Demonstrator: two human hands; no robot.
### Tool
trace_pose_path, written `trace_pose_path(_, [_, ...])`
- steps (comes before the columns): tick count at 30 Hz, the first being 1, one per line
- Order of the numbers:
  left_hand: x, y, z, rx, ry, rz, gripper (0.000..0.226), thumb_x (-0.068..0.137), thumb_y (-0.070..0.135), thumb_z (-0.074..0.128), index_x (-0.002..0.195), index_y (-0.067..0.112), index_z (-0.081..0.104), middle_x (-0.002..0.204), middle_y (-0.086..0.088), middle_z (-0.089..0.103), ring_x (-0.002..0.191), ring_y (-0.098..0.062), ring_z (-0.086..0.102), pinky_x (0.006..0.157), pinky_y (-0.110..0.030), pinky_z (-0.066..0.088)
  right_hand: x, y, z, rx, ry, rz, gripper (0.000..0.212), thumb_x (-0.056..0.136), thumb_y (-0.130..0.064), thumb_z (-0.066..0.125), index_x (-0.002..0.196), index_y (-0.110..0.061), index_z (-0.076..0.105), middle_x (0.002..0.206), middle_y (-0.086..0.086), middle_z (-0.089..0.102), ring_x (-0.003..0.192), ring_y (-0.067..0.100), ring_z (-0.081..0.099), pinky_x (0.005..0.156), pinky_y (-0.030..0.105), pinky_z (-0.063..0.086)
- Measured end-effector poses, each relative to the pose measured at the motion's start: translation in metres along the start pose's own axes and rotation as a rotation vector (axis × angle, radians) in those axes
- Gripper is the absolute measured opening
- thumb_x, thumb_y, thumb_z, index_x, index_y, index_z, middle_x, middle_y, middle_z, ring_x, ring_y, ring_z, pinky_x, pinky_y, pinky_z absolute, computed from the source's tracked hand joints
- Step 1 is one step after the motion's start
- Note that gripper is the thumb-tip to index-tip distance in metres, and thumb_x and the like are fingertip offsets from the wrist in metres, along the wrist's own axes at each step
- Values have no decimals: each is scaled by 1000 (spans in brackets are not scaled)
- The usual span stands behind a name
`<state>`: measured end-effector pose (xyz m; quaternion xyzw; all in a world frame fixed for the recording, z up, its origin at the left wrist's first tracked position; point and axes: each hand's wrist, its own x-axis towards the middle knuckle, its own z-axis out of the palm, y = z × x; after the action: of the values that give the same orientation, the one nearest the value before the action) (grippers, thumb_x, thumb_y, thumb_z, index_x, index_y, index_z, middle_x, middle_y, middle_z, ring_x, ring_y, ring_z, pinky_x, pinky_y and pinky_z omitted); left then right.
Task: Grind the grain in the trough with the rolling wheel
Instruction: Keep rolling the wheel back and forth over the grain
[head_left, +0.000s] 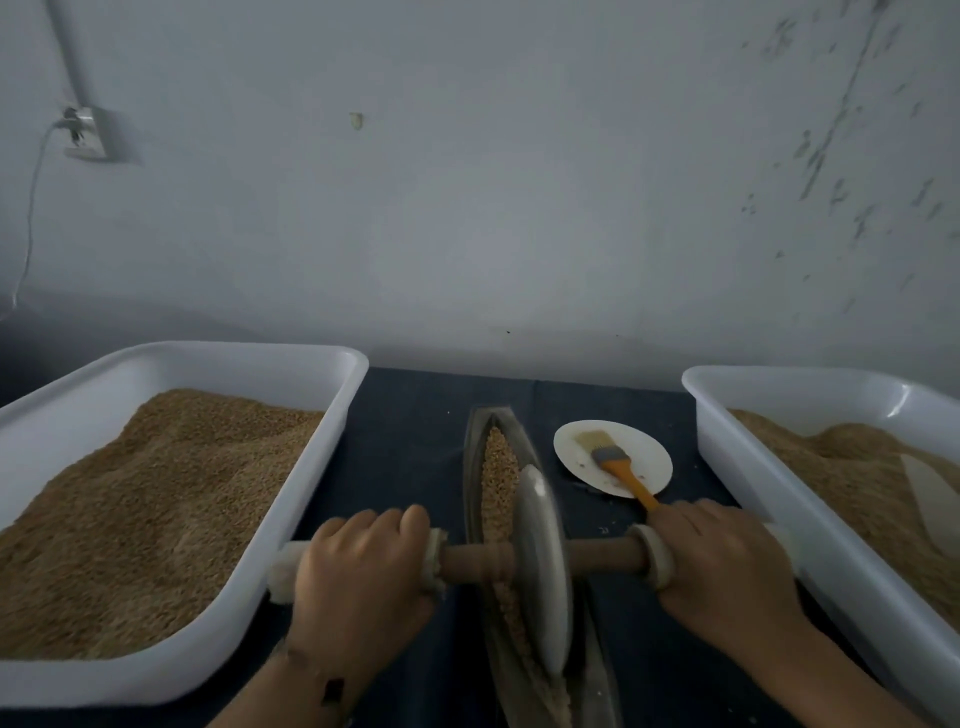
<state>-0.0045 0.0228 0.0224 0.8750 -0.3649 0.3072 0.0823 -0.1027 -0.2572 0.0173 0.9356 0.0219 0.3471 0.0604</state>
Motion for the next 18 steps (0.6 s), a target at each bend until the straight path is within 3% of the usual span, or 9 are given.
trace_pose_path(3, [26,-10,25,-21,-70,-57,41,42,21,86,56,19,47,47,5,47,39,-15,44,44,-26,32,24,4,22,-51,-74,68,33,45,-12,85,68,-15,62,59,0,59,51,21,55,44,34,45])
trace_pose_path(6, [52,-23,46,56,-121,-185,25,75,34,66,72,26,42,66,11,48,59,-10,43,59,-25,32,53,13,44,-144,-231,118,20,74,-26,69,93,-23,64,82,-4,66,75,18,61,65,33,47])
trace_pose_path(9, [70,-27,53,101,-96,-205,22,83,38,55,76,25,39,74,10,55,67,-11,52,61,-25,31,75,18,55,-102,-274,165,8,80,-27,59,83,-25,53,87,-5,65,78,17,58,62,29,35])
trace_pose_path(12, [74,-22,49,118,-106,-191,21,83,36,56,76,24,41,77,6,61,71,-14,58,61,-26,32,75,20,56,-66,-312,191,9,82,-29,57,89,-24,56,88,-4,66,78,17,59,62,30,40])
trace_pose_path(15, [59,-16,35,102,-109,-133,28,68,27,76,66,19,49,59,2,58,53,-17,55,54,-25,31,56,15,47,-106,-284,160,23,80,-28,61,102,-23,64,87,-3,67,79,19,61,67,32,45])
trace_pose_path(18, [36,-10,18,54,-48,-53,42,40,17,89,54,15,50,45,1,48,37,-17,45,43,-25,33,29,6,31,-72,-88,91,29,60,-13,80,87,-11,69,67,4,63,59,23,58,52,34,46])
